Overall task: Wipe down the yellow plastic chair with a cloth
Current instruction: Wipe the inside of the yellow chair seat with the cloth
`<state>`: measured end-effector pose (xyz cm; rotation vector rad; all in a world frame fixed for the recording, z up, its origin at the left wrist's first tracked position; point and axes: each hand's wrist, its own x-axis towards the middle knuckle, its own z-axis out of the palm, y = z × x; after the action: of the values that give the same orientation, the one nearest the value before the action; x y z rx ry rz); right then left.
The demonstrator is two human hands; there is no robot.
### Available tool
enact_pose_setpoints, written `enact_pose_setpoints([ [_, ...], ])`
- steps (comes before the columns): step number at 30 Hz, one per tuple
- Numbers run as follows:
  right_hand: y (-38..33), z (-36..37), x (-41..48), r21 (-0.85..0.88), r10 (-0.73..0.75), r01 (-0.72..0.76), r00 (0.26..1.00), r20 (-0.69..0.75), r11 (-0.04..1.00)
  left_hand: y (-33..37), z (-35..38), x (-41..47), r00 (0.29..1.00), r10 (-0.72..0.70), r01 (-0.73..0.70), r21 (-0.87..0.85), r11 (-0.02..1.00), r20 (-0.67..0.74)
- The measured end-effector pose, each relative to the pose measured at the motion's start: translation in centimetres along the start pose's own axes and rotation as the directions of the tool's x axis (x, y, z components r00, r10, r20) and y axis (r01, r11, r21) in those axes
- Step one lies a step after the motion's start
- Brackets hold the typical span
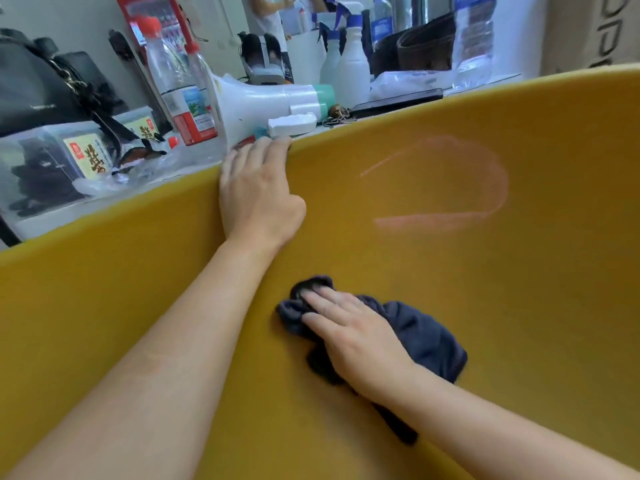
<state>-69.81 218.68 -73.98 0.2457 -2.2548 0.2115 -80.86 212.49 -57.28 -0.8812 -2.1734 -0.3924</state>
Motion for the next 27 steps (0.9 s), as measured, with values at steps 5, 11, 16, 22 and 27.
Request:
enact_pose_setpoints([
  [5, 6.2, -3.7, 12.4, -0.056, 0.181, -0.2, 0.953, -0.242, 0.978, 0.2, 0.5, -0.4, 1.0, -0.006, 0.006, 0.011, 1.0, -0.014],
  [11, 0.4, 0.4, 1.6, -0.052, 0.099, -0.098, 0.995, 0.027, 0.994, -0.1, 0.5, -0.3, 1.0, 0.007, -0.007, 0.01, 1.0, -0.007],
  [16, 6.2, -4.4, 11.0, -0.147, 0.148, -0.173, 0.975, -0.162, 0.974, -0.1, 0.8, -0.7, 0.996, 0.053, -0.053, 0.004, 0.999, -0.065],
  [22, 0.2, -0.1, 1.5, -0.112, 0.202, -0.203, 0.979, -0.026, 0.973, 0.0, 0.5, -0.2, 0.998, 0.05, -0.053, 0.087, 0.995, 0.039],
  [27, 4.2, -2.4, 2.1, -0.195, 0.062, -0.044, 0.995, 0.084, 0.98, 2.4, 1.1, 1.6, 0.983, 0.101, -0.121, 0.127, 0.984, 0.154],
])
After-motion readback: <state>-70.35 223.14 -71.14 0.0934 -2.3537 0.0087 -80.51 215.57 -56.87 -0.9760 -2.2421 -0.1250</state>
